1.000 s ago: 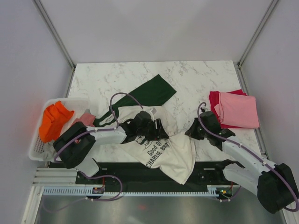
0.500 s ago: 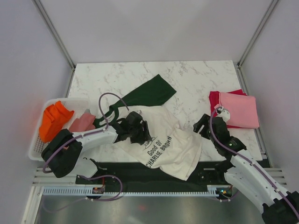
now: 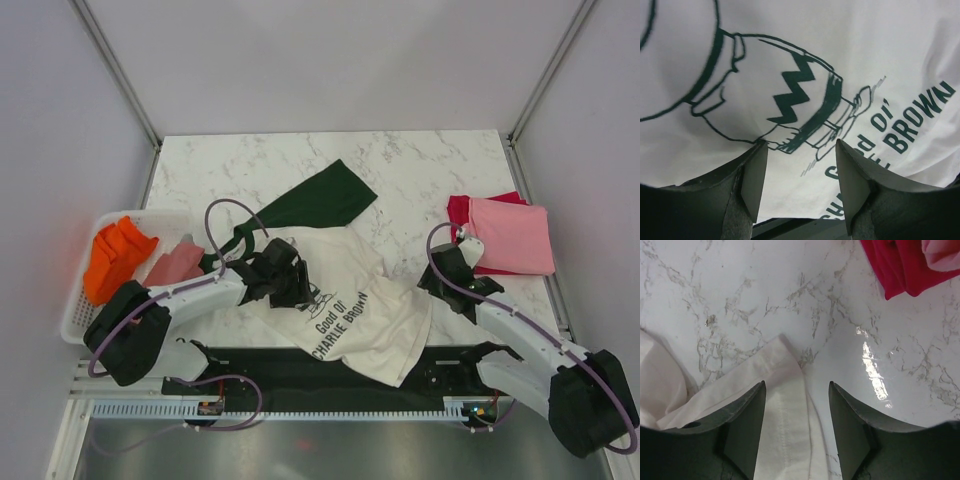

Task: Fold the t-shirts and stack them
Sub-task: Flatten the tshirt out

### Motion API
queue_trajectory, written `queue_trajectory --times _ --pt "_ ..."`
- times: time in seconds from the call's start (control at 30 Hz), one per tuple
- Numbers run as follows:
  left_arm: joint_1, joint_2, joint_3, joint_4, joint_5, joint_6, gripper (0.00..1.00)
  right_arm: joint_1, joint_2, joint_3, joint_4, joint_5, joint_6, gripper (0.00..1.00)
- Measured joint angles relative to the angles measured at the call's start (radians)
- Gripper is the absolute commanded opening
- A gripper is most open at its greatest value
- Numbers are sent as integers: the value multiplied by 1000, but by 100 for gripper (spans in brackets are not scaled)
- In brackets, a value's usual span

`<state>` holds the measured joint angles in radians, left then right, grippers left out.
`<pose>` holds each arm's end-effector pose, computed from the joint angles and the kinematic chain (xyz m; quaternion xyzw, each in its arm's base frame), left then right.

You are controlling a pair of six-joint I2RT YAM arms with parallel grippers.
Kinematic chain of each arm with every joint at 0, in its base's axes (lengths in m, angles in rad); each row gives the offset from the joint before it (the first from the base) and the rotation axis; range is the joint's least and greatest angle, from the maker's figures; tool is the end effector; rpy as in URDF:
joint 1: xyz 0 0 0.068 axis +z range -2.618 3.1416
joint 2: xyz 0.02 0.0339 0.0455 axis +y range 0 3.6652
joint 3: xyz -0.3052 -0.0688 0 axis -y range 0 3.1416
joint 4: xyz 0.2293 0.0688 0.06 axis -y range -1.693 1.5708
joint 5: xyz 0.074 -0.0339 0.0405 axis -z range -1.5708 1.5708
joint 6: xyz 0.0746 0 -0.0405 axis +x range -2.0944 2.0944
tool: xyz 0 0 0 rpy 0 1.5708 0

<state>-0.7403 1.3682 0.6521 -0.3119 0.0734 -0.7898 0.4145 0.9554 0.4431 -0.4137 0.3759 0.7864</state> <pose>0.1791 -0.1711 0.1801 -0.0140 0.9627 -0.2110 0.1688 0.1568 0.0391 0.1880 0.2304 0.9048 0.0296 0.3569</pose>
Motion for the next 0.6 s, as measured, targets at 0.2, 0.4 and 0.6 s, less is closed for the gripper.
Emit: queue_trajectory --times 0.2,0.4,0.6 --pt "74 -14 -22 -2 9 15 64 -14 119 20 56 -10 3 60" --pt "96 -23 -31 0 23 29 63 -15 237 54 132 -63 3 57" --pt "119 -57 -54 -3 24 45 63 -28 305 65 205 -63 7 38"
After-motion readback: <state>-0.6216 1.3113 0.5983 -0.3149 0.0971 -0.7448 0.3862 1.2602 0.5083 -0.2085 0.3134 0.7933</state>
